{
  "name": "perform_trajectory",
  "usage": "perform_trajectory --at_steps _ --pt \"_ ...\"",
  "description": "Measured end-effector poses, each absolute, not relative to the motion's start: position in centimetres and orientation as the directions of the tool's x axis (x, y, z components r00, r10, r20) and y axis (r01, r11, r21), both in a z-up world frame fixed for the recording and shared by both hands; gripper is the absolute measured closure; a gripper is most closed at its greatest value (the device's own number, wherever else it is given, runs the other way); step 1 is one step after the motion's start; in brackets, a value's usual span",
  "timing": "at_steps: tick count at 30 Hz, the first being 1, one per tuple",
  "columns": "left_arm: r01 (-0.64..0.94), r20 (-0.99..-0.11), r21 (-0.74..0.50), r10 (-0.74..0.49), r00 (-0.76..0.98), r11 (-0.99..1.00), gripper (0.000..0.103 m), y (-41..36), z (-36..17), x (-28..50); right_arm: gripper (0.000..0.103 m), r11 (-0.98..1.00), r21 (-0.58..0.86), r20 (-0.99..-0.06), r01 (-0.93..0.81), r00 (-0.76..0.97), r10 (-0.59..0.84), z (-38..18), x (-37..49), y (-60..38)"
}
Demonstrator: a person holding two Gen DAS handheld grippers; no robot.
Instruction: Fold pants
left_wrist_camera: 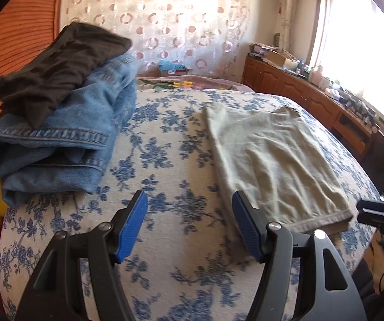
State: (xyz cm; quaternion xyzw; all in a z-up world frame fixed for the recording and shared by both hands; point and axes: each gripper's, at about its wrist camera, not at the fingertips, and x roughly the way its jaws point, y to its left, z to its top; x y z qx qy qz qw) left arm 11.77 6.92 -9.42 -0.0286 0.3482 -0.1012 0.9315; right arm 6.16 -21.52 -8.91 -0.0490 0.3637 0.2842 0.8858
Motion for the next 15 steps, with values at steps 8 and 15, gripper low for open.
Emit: perform_trajectory --at_steps 8,15 --pt "0.218 -0.663 -0.100 -0.228 0.713 0.971 0.037 4.5 -9.9 11.1 0.068 0.880 0.116 -0.650 -0.461 0.635 0.418 -9.0 7.6 -21.8" --pt "0.239 -0.677 -0.104 -0.244 0.694 0.966 0.054 4.0 -10.3 10.6 0.068 0.898 0.129 -0.664 -0.421 0.636 0.394 -9.9 8.6 -22.1"
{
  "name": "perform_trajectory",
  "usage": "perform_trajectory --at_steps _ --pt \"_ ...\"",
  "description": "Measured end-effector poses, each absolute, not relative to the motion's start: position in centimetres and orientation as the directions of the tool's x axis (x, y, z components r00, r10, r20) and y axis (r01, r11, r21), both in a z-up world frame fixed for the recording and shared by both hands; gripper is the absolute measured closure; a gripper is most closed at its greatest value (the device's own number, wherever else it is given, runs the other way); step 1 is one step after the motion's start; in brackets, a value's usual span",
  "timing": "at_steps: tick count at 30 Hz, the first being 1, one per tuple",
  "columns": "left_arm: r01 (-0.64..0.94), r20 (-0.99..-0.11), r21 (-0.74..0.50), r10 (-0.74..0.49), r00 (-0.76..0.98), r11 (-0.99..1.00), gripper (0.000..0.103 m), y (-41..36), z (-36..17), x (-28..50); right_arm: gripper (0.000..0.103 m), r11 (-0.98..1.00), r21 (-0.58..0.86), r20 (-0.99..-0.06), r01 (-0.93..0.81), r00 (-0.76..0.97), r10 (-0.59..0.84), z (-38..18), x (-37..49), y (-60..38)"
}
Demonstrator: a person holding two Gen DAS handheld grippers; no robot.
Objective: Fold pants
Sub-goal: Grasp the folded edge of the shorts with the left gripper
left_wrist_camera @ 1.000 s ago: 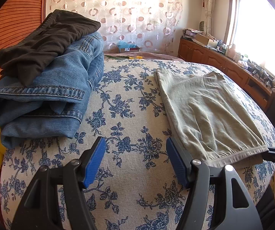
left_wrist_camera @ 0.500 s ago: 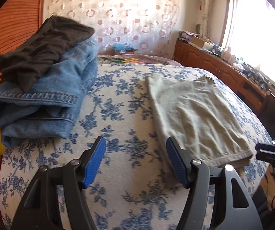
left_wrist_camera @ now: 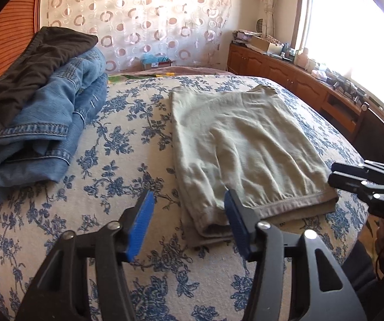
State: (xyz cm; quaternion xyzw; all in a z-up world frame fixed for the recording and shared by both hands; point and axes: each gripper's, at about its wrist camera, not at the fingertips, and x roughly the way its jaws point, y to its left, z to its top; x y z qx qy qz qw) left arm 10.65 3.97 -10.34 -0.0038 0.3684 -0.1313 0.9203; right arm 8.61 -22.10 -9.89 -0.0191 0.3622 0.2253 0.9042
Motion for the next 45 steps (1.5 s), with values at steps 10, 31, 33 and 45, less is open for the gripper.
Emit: perform_trajectory --at_steps 10,31,33,45 --pt "0.239 -0.709 -0.090 -0.231 0.666 0.967 0.064 3.0 -11.1 10.7 0.068 0.894 0.135 -0.693 -0.428 0.604 0.394 -11.2 8.2 -21.4" --pt "0.249 -0.697 -0.106 -0.251 0.672 0.963 0.079 2.8 -11.6 9.9 0.067 0.875 0.148 -0.689 -0.462 0.586 0.426 -11.5 7.0 -20.3" --pt "0.252 -0.695 -0.106 -0.254 0.673 0.962 0.080 2.6 -11.6 9.8 0.067 0.874 0.149 -0.687 -0.463 0.587 0.429 -11.5 6.9 -20.4" --pt "0.270 -0.691 -0.115 -0.272 0.670 0.956 0.095 2.5 -11.4 9.5 0.090 0.862 0.162 -0.677 -0.480 0.582 0.451 -11.3 7.0 -20.7"
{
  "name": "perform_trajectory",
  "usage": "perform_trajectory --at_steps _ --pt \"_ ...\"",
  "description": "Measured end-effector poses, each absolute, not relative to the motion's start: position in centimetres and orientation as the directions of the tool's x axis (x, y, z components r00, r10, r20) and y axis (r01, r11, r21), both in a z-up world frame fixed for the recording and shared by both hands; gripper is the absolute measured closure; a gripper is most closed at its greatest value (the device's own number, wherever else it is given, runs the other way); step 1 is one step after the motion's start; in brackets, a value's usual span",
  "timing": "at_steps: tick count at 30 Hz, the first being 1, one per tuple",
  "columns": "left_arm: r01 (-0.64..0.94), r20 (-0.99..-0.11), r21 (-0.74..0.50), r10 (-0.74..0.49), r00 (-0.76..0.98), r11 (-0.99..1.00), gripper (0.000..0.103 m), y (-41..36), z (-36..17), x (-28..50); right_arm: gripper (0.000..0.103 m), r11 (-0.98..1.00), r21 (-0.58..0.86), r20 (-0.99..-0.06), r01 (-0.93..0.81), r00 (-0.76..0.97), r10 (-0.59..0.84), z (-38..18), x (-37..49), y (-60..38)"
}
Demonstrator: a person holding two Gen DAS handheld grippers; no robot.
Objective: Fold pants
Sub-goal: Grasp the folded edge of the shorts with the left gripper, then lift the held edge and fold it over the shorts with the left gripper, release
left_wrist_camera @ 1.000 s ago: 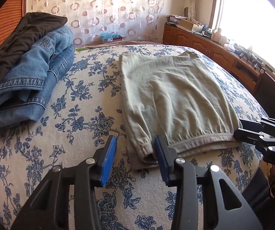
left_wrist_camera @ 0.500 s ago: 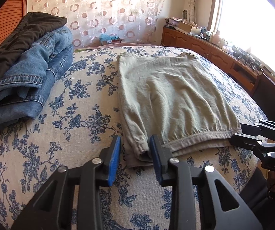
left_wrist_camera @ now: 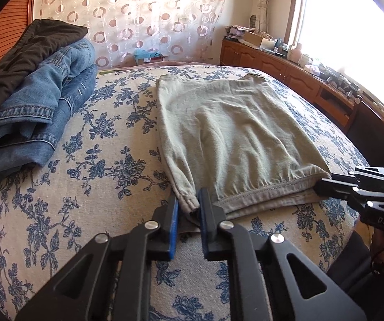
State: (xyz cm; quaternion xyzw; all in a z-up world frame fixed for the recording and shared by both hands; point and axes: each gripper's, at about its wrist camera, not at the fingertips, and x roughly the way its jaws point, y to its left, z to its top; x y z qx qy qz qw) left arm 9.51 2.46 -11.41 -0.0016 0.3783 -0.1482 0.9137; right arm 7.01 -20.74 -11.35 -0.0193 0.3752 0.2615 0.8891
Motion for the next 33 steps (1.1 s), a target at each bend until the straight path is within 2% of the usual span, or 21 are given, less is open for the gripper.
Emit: perform_trajectory --at_steps 11,18,28,33 --pt "0.314 -0.690 -0.140 -0.320 0.650 0.939 0.096 1.1 -11.1 5.9 0.094 0.842 0.206 -0.663 -0.498 0.562 0.494 -10.2 5.3 -22.9" --pt "0.309 -0.692 -0.134 -0.312 0.651 0.942 0.095 0.8 -11.2 5.1 0.094 0.847 0.174 -0.672 -0.503 0.568 0.475 -10.4 4.1 -23.1" --pt "0.279 -0.696 -0.141 -0.296 0.655 0.950 0.081 1.4 -11.4 5.1 0.094 0.848 0.178 -0.685 -0.498 0.556 0.470 -11.1 4.3 -23.1" --pt "0.268 -0.691 -0.144 -0.290 0.662 0.953 0.078 1.5 -11.5 4.6 0.093 0.848 0.182 -0.688 -0.497 0.552 0.471 -11.2 4.5 -23.2"
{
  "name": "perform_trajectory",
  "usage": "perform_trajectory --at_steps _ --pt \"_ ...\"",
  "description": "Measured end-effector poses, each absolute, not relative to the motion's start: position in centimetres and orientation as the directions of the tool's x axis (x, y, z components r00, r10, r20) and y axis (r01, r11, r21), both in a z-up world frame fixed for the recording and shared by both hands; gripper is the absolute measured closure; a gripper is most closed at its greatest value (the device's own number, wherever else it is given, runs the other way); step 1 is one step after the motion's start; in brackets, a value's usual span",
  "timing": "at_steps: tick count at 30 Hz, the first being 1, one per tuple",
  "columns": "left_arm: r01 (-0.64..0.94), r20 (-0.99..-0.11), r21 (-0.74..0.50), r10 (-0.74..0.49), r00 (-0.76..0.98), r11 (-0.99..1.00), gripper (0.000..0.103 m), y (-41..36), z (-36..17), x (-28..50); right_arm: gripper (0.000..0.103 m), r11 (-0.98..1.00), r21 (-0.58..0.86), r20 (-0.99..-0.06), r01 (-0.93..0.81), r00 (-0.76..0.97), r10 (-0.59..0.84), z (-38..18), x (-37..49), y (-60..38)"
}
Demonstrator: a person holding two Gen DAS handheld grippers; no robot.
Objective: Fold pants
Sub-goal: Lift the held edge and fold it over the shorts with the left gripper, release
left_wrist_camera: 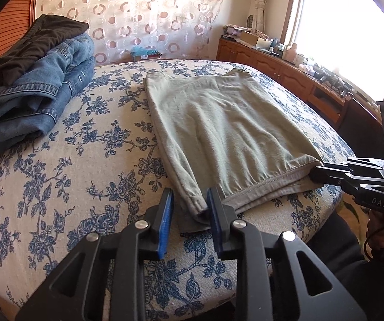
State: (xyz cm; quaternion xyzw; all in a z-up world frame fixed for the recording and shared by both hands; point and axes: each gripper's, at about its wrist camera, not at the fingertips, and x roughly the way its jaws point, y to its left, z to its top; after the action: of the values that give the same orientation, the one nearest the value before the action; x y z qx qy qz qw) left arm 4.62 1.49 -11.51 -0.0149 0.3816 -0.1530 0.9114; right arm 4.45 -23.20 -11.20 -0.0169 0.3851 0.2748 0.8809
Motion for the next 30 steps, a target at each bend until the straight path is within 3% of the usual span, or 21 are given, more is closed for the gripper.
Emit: perform_trajectory --at_steps 5,9,12,30 --pt "0.270 -0.690 -0.152 -0.298 0.659 0.951 0.079 1.5 -11.5 4.4 0.091 0.849 0.195 -0.690 -0.491 0.547 0.474 -11.4 4.6 -23.4" --pt "0.286 -0.684 -0.168 -0.320 0.655 0.943 0.091 1.5 -11.4 4.2 0.090 0.850 0.192 -0.690 -0.491 0.548 0.473 -11.5 4.6 -23.4" --pt "0.273 -0.677 -0.193 -0.330 0.658 0.942 0.095 1.5 -10.9 4.1 0.090 0.850 0.172 -0.689 -0.498 0.556 0.465 -11.4 4.5 -23.3" --pt "0.305 -0.639 -0.166 -0.338 0.691 0.938 0.096 0.9 -8.4 3.1 0.094 0.836 0.185 -0.634 -0.517 0.587 0.503 -8.3 4.3 -24.1"
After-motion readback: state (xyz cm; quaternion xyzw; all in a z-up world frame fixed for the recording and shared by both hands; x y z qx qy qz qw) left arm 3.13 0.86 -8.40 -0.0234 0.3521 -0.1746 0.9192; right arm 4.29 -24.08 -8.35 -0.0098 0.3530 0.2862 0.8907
